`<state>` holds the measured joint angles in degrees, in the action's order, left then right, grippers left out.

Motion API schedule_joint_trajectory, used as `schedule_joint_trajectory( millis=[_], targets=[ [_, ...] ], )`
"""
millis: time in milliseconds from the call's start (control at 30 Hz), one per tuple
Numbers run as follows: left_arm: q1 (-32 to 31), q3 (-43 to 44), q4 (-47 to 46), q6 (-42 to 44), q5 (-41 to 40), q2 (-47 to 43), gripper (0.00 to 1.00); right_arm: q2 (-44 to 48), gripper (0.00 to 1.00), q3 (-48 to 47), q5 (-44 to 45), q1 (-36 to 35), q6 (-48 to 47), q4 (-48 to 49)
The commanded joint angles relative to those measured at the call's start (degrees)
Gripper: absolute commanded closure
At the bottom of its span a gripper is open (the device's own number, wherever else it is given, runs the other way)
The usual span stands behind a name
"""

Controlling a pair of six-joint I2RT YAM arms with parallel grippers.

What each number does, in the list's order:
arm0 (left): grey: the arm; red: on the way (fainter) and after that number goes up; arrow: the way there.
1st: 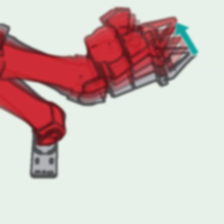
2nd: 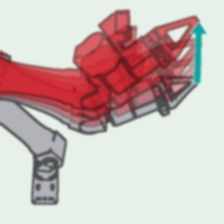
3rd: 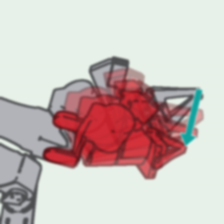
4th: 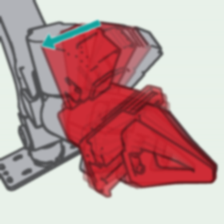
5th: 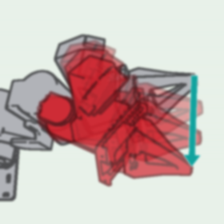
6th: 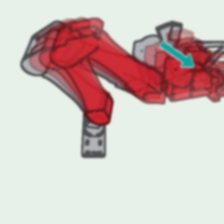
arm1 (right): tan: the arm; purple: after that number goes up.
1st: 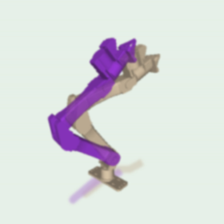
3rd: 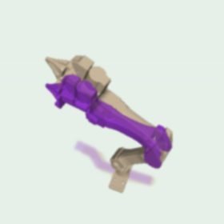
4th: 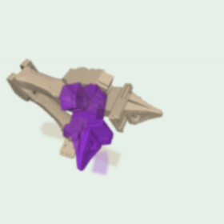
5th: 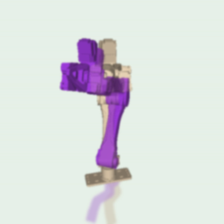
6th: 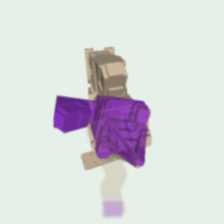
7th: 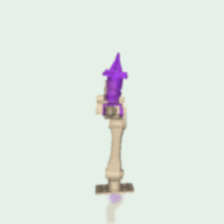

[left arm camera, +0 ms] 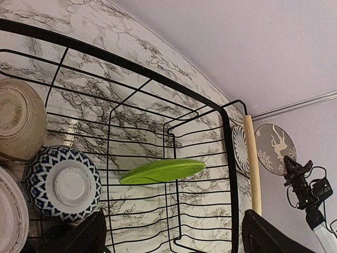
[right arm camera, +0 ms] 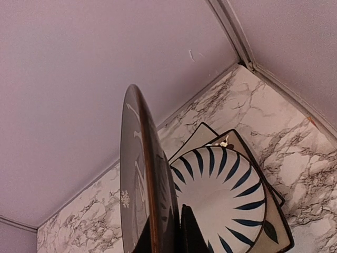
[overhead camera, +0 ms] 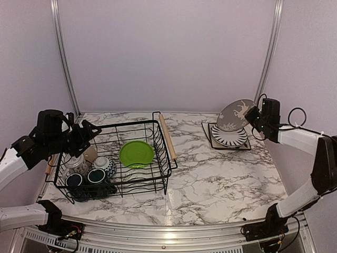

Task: Unload the mixed dishes from the dish rack
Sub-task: Place the plate with another plate.

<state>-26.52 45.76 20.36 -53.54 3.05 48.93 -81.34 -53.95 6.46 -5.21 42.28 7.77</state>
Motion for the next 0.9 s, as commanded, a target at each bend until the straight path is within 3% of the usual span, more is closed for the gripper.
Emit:
schedule_joint_trajectory(
  millis=[0,100,367,667,867],
  targets=[
    [-0.1,-1.6,-1.8,-0.4,1.6,-0.8,0.08,-0.7,1.0,-0.1,-5.6,4.1,10.1,14.6],
    [-0.1,-2.3,-2.9,-0.7,2.5,-0.6,0.08,-4.4,1.0,0.2,-10.0,7.0,12.9,16.6],
    [-1.2,-0.3,-3.7,3.2,5.8,3.3,0.1,-12.7,1.0,0.7,-11.1,8.0,14.6,21.4],
    [-4.7,6.2,-2.3,19.4,6.8,13.0,0.17,-16.8,1.0,1.0,-13.3,8.1,13.0,23.4],
    [-4.7,9.3,-4.6,27.7,9.5,19.8,0.21,-18.1,0.87,1.2,-15.7,8.1,11.4,21.9]
  ],
)
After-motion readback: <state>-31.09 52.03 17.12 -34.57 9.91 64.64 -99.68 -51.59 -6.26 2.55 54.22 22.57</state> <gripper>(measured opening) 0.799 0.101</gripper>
